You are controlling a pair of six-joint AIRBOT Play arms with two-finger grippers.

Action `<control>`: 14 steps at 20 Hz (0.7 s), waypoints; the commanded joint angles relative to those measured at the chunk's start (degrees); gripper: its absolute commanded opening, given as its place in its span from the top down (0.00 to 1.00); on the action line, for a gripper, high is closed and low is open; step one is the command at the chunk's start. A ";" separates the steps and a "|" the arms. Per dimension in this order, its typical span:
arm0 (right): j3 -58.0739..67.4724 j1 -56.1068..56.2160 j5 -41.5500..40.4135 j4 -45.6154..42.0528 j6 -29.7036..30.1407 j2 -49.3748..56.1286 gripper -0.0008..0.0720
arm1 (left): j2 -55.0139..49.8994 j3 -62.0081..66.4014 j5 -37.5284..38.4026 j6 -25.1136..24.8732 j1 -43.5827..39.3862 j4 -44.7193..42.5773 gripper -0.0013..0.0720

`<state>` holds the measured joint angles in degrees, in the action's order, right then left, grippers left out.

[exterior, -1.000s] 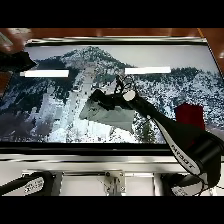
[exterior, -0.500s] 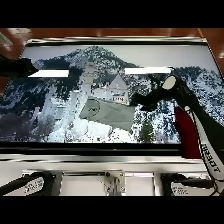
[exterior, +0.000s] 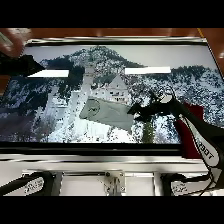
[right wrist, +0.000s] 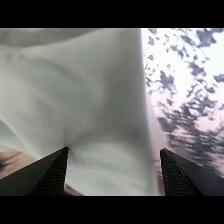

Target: Fold the shirts.

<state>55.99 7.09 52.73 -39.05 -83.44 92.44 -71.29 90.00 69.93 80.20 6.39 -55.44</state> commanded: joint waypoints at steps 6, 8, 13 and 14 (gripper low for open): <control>2.75 0.48 -0.68 6.03 9.35 2.29 0.90 | 0.00 -0.04 -3.45 -0.07 -0.48 6.47 0.93; 7.72 -2.62 4.26 5.90 13.09 -0.66 0.90 | -0.07 -0.04 -3.48 -0.09 -0.48 6.43 0.93; 19.15 -20.96 15.45 4.11 5.99 -11.69 0.90 | -0.13 -0.04 -3.21 -1.18 -0.46 6.43 0.93; 20.15 -26.25 16.94 3.17 3.82 -13.77 0.90 | -0.13 -0.04 -3.04 -1.20 -0.46 6.43 0.93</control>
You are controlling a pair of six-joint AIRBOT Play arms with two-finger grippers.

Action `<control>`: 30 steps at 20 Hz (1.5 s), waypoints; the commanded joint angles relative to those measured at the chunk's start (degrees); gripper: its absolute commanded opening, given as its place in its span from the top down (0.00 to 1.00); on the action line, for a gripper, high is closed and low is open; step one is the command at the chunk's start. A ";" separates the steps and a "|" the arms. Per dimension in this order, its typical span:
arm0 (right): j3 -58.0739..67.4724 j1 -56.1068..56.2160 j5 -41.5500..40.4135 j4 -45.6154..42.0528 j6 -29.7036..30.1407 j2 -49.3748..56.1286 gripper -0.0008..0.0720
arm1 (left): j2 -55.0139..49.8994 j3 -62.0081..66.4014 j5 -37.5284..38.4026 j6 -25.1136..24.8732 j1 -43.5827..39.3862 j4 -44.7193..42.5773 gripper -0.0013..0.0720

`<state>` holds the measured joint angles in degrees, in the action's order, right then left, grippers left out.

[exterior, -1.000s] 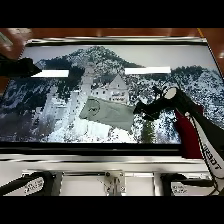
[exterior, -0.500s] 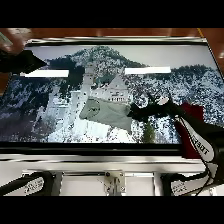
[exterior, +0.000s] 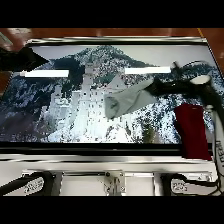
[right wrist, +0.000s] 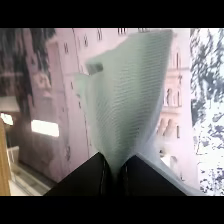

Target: Fold the shirts.

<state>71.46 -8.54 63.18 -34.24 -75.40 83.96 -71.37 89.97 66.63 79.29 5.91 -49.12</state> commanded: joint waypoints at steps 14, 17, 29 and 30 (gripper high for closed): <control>5.49 -43.87 29.53 -24.20 -13.86 -11.82 0.90 | -0.04 -0.02 0.52 -0.66 0.00 0.11 0.93; 5.46 -43.87 32.02 -27.04 -14.51 -12.52 0.90 | -0.04 -0.02 0.50 -0.90 0.00 0.11 0.93; -23.67 -43.80 26.69 -53.27 -14.91 -19.56 0.90 | -0.09 -0.04 0.48 -1.73 0.00 0.09 0.93; -25.16 -43.80 24.20 -53.53 -15.74 -19.56 0.79 | -0.17 -0.04 0.50 -1.73 0.00 0.09 0.93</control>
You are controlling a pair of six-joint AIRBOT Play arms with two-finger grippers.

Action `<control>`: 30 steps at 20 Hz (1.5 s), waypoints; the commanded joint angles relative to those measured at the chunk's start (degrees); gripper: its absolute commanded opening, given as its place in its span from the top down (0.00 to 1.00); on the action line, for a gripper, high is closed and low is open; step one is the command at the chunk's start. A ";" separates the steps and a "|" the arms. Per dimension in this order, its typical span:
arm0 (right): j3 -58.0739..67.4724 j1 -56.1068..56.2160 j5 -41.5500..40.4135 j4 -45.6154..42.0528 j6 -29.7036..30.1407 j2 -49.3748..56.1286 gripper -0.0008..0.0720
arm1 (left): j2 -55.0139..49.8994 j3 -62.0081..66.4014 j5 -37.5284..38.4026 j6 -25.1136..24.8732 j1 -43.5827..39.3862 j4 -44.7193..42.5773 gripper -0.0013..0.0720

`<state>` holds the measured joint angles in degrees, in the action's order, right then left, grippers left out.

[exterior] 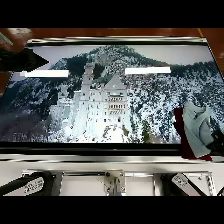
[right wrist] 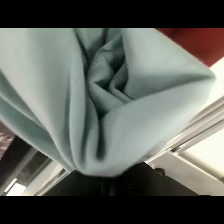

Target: Fold the shirts.

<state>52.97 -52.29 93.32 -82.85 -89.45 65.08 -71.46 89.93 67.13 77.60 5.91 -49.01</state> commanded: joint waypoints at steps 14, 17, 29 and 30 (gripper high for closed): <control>24.26 22.97 -21.57 11.93 2.86 -0.42 0.12 | -6.49 0.04 11.45 8.70 -15.80 -35.12 0.93; 22.62 40.17 -18.38 4.33 1.33 2.54 0.11 | -10.58 0.04 14.75 10.78 -23.71 -40.94 0.03; 22.73 47.28 -18.78 5.16 1.14 6.19 0.05 | -13.68 0.02 10.86 11.63 -22.77 -32.81 0.02; 22.73 47.28 -18.78 5.16 1.14 6.19 0.05 | -13.68 0.02 10.93 11.63 -22.77 -32.81 0.02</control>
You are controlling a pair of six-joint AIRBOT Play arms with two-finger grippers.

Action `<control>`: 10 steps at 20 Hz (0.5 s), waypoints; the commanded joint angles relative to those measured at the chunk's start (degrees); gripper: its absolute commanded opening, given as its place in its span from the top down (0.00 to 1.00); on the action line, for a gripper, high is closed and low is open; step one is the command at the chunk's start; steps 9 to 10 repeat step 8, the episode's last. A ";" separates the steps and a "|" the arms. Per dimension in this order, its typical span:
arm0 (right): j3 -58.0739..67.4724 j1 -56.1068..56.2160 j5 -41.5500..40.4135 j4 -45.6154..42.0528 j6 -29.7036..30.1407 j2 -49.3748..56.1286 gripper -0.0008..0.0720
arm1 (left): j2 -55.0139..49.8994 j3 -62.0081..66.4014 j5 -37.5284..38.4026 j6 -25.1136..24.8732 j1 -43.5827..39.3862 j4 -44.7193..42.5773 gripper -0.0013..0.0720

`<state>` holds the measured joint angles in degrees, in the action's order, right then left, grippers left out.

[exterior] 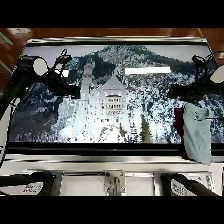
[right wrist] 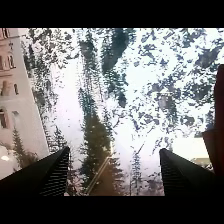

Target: Fold the shirts.

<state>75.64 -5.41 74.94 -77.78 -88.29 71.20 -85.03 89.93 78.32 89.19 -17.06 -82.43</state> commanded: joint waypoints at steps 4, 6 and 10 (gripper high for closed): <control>0.07 0.39 -0.39 0.09 -0.02 0.07 0.05 | -0.11 0.02 -0.26 0.02 0.22 0.59 0.02; 0.07 0.39 -0.39 0.09 -0.02 0.07 0.05 | -0.11 0.02 -0.26 0.00 0.31 0.57 0.02; 0.07 0.39 -0.39 0.11 -0.02 0.07 0.05 | -0.11 0.02 -0.26 0.00 0.39 0.39 0.02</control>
